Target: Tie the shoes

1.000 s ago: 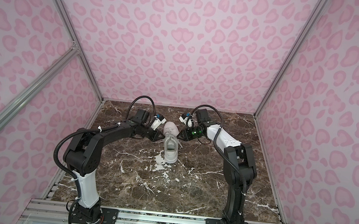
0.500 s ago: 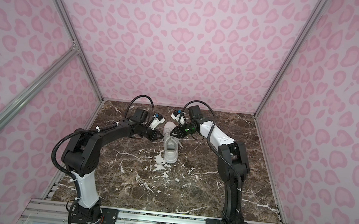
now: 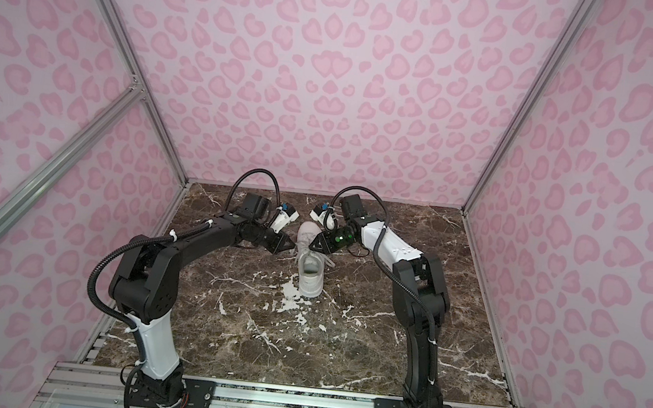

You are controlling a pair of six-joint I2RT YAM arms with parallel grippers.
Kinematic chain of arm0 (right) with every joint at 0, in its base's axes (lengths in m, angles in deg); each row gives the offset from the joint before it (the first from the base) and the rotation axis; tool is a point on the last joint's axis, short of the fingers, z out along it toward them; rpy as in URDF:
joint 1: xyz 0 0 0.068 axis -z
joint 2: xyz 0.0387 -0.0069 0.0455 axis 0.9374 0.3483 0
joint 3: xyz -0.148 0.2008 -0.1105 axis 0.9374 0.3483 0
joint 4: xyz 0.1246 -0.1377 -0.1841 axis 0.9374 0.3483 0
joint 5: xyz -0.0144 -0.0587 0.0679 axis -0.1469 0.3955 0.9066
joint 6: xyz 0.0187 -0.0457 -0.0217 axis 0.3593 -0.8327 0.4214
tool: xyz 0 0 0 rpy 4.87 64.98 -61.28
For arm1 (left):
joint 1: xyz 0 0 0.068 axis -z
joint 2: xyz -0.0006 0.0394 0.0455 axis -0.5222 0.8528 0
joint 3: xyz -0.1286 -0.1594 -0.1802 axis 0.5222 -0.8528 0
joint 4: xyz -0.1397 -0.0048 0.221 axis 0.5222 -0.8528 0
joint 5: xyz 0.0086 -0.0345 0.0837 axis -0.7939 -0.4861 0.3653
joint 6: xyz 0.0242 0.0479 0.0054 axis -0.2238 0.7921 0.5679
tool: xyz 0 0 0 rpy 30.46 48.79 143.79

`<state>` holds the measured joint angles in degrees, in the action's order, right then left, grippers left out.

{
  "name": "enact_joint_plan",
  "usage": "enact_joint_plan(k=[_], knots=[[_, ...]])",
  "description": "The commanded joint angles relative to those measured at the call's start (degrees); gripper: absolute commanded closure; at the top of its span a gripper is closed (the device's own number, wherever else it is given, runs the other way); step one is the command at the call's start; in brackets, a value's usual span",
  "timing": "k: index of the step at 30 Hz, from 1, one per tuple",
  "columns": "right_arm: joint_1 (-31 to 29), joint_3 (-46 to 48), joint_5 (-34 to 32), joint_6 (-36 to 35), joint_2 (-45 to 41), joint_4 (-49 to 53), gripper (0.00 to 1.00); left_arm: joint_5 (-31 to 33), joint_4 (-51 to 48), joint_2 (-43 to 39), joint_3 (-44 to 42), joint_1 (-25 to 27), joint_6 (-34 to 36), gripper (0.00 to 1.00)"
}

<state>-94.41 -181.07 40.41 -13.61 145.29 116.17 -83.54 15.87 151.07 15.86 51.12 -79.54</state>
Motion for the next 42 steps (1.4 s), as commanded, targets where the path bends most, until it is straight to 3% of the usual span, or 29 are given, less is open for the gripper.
enact_joint_plan(k=[1, 29, 36, 38, 41, 42], knots=[[-0.07, 0.77, -1.56, 0.01, 0.83, 0.7, 0.71, 1.58, -1.68, -1.14, 0.25, -0.37, 1.56, 0.97], [0.44, 1.9, -1.34, 1.03, 0.92, -0.17, 0.71, 8.96, -1.09, -2.43, -3.23, -1.87, -1.23, 0.97], [0.54, 1.88, 0.25, 1.41, 0.39, -0.42, 0.7, 2.8, 0.42, -0.71, -2.88, -1.33, -1.79, 0.95], [0.54, 1.59, 0.88, 1.83, 0.36, -0.53, 0.69, 1.29, 1.31, -0.11, -2.8, -0.85, -2.12, 0.79], [0.58, 1.12, 1.48, 2.09, -0.18, -0.1, 0.66, 0.42, 5.15, -1.02, -4.69, -0.71, -3.41, 0.47], [0.63, 1.09, 1.62, 2.18, -0.44, -0.09, 0.66, 0.84, 5.56, -1.51, -5.15, -0.74, -3.32, 0.45]])
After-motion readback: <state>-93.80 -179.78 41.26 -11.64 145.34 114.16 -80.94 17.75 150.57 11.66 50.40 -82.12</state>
